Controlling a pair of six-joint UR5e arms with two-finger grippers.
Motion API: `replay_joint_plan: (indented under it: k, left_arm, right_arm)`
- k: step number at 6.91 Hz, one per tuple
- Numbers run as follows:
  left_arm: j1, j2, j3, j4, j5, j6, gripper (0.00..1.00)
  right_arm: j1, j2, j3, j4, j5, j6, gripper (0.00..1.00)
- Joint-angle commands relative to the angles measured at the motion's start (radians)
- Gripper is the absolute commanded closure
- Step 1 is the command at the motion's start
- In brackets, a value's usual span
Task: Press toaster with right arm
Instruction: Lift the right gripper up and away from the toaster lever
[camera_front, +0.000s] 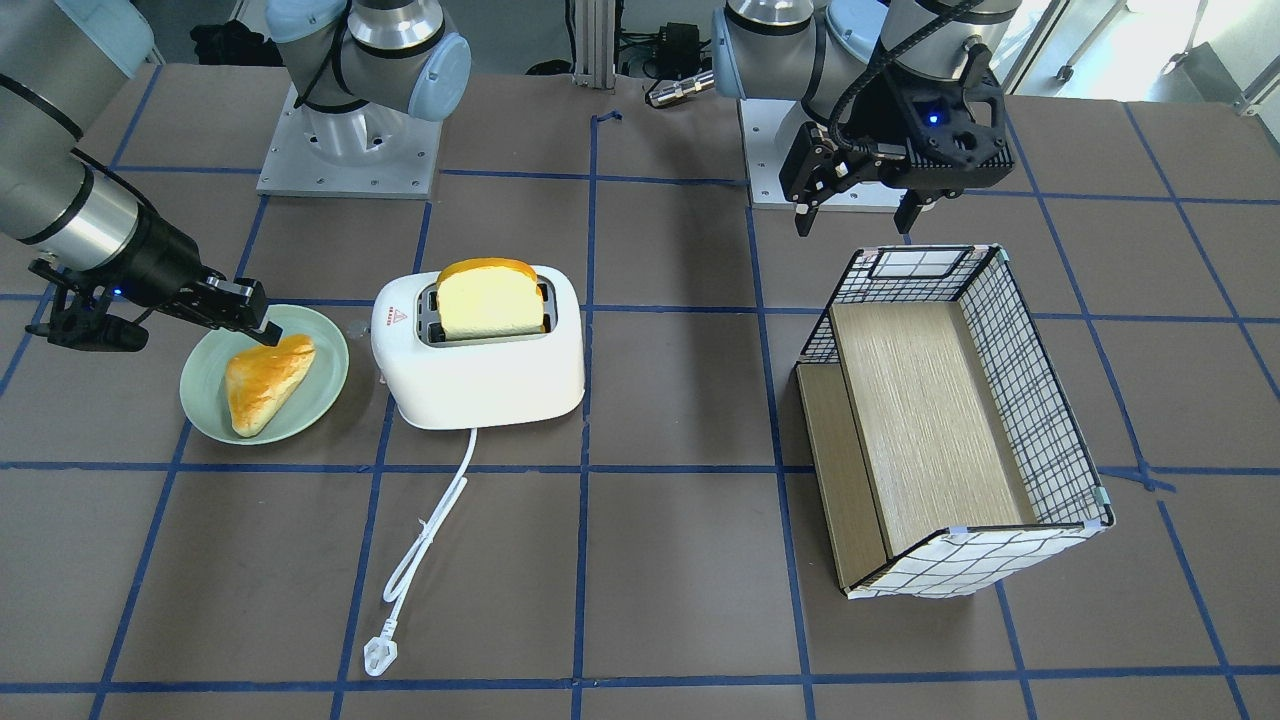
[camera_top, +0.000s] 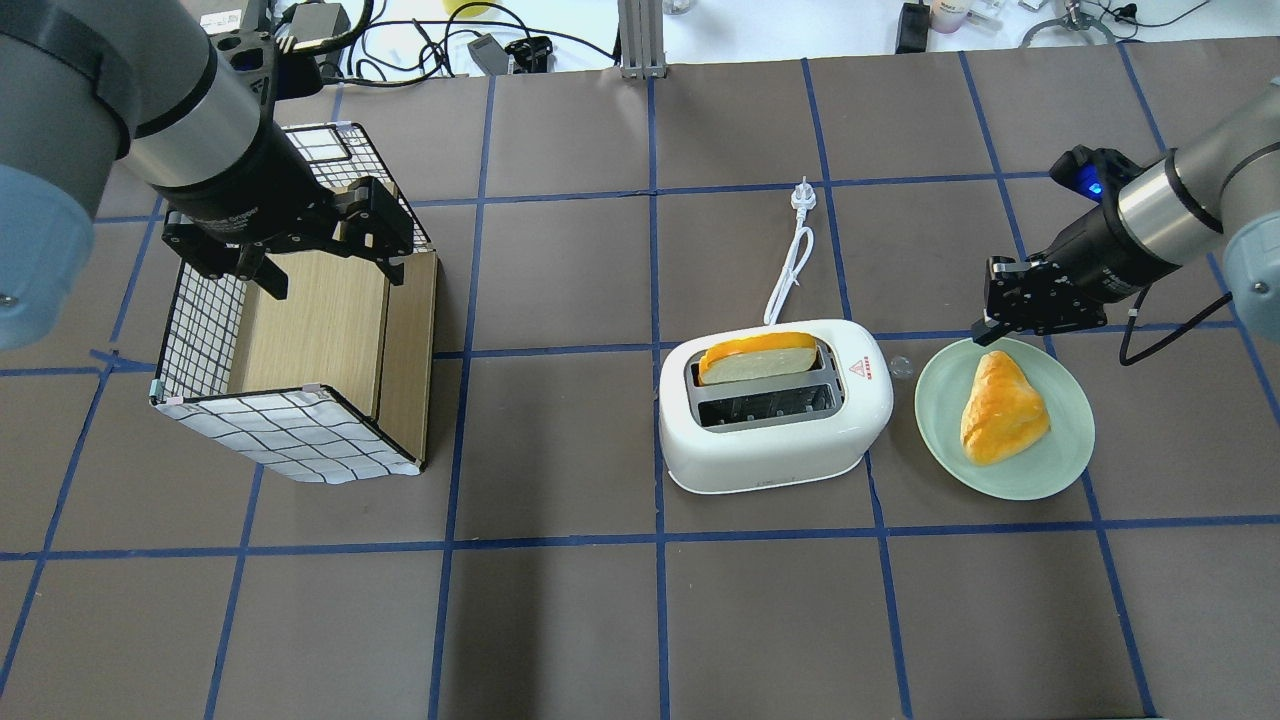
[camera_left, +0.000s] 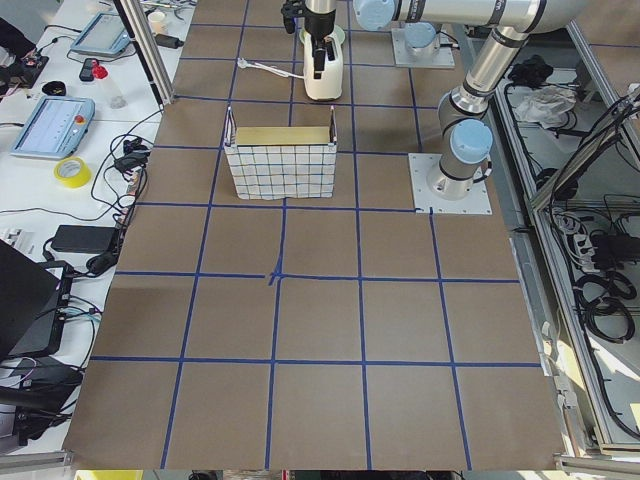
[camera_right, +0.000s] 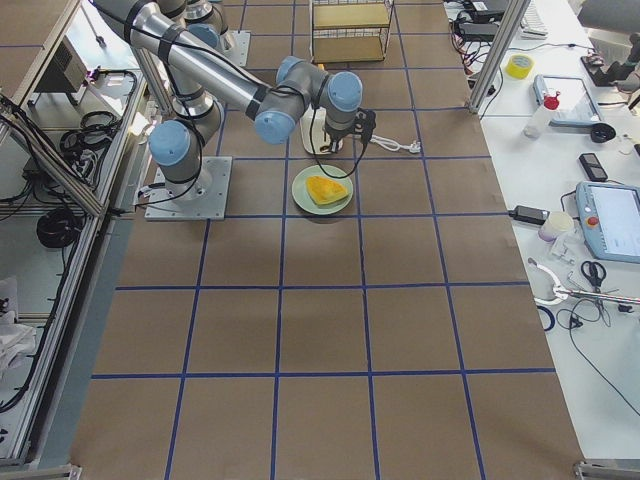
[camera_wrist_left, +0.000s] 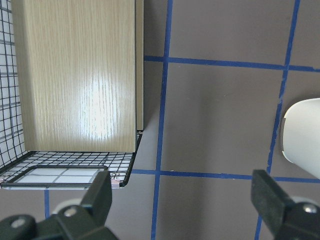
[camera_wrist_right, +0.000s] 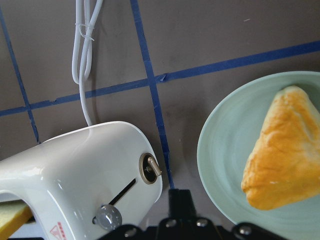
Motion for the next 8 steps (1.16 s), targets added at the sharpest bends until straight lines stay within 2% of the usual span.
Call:
replay_joint_plan:
  k: [1, 2, 3, 4, 6, 8]
  left_arm:
    - [0.000, 0.000, -0.001, 0.000, 0.000, 0.000, 0.00]
    - [0.000, 0.000, -0.001, 0.000, 0.000, 0.000, 0.00]
    - [0.000, 0.000, -0.001, 0.000, 0.000, 0.000, 0.00]
    - [0.000, 0.000, -0.001, 0.000, 0.000, 0.000, 0.00]
    - [0.000, 0.000, -0.001, 0.000, -0.001, 0.000, 0.00]
    - [0.000, 0.000, -0.001, 0.000, -0.001, 0.000, 0.00]
  right_arm:
    - [0.024, -0.043, -0.028, 0.038, -0.107, 0.063, 0.20]
    - [0.030, -0.069, -0.029, 0.038, -0.142, 0.069, 0.00]
    - [0.042, -0.101, -0.037, 0.043, -0.180, 0.071, 0.00]
    - [0.082, -0.115, -0.060, 0.047, -0.270, 0.079, 0.00]
    - [0.163, -0.119, -0.139, 0.113, -0.302, 0.196, 0.00]
    - [0.301, -0.109, -0.211, 0.112, -0.322, 0.275, 0.00]
